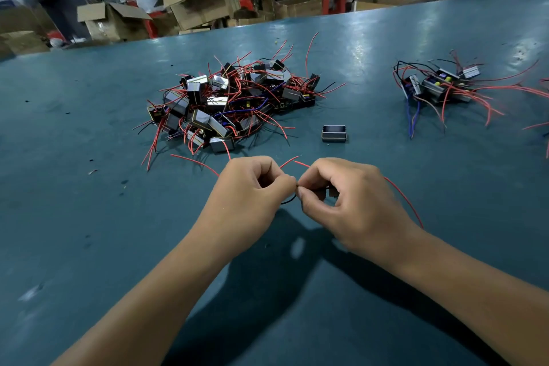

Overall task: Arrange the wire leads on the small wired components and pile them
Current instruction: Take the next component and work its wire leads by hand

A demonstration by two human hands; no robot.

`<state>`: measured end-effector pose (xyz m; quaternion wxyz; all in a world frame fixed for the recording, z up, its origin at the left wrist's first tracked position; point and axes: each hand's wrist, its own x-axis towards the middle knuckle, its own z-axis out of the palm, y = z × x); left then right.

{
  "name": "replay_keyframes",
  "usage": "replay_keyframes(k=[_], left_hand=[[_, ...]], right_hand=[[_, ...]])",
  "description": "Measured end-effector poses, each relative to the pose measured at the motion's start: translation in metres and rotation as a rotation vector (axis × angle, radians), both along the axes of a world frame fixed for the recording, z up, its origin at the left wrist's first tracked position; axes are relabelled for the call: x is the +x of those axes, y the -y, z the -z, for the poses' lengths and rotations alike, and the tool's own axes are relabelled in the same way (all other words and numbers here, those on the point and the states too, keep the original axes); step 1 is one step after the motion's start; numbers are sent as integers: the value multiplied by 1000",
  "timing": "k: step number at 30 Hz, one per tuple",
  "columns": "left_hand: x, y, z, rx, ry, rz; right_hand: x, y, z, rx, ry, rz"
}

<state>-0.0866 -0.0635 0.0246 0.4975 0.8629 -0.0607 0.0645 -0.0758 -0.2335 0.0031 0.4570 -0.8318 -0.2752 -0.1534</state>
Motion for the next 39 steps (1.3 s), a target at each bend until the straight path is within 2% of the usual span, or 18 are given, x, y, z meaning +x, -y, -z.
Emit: replay_keyframes(k=[5,7,10,12,17,39], left_hand=[[-1,4,4,-101,-65,-77],[-1,0,0,-84,-8,-42],[3,-18,-13,217,296,97],[8,-30,-17,351,450,183],[16,-37,-11,506,615,301],[19,-36,-4,521,725,346]], right_hand=[[-1,-1,1,-21,31,4],[0,0,0,-11,30,-8],[4,4,0,23,-8,-19],[7,7,0,38,-33,-31],[8,9,-2,35,-14,-76],[9,10,-3,46,-24,-183]])
